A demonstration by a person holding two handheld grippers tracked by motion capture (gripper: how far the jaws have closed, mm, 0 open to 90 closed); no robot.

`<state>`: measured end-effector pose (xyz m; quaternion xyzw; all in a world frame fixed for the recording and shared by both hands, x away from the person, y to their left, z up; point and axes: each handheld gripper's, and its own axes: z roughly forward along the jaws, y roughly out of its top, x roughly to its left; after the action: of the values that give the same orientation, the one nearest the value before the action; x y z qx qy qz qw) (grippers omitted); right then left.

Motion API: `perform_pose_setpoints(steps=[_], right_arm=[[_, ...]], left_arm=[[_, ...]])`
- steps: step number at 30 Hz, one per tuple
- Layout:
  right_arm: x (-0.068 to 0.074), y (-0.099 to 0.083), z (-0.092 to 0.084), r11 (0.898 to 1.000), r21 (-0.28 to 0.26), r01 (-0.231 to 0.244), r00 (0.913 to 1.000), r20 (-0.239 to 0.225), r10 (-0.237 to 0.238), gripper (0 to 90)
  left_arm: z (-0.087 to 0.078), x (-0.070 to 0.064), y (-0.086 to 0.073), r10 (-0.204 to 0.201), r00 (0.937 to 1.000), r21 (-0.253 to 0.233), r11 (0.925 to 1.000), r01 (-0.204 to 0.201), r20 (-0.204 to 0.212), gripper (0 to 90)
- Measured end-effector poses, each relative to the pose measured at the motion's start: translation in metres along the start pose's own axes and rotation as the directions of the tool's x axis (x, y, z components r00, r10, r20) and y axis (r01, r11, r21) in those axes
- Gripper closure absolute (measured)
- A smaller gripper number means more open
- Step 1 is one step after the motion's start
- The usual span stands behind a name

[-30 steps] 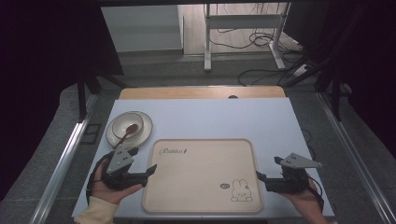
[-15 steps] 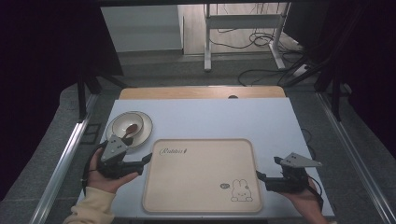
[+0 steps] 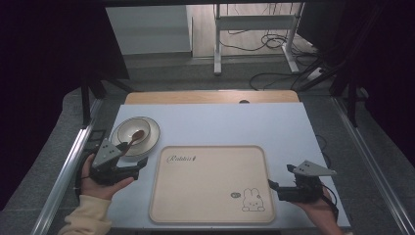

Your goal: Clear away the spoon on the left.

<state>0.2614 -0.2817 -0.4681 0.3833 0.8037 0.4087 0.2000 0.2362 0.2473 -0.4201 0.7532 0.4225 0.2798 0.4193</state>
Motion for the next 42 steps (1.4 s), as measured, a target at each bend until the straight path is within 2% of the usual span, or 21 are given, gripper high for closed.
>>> perform_pose_setpoints(steps=[9, 24, 35, 42], right_arm=[[-0.001, -0.001, 0.002, 1.0, 0.015, -0.002, 1.0, 0.006, 0.002, 13.7], [-0.003, -0.002, 0.002, 1.0, 0.016, -0.015, 0.9998, 0.012, 0.014, 13.7], [-0.002, -0.002, 0.003, 1.0, 0.021, -0.012, 0.9998, 0.016, 0.012, 13.6], [-0.002, -0.003, 0.004, 1.0, 0.027, -0.01, 0.9999, 0.012, 0.01, 13.6]], left_arm=[[-0.002, 0.01, -0.005, -0.007, 0.9999, 0.01, 0.9999, 0.007, -0.013, 17.1], [-0.003, 0.029, -0.017, -0.029, 0.9982, -0.002, 0.9996, 0.029, -0.052, 14.7], [0.005, 0.04, -0.029, -0.049, 0.9967, 0.035, 0.9981, 0.051, -0.065, 13.2], [0.014, 0.051, -0.04, -0.054, 0.9958, 0.07, 0.9958, 0.06, -0.073, 13.4]])
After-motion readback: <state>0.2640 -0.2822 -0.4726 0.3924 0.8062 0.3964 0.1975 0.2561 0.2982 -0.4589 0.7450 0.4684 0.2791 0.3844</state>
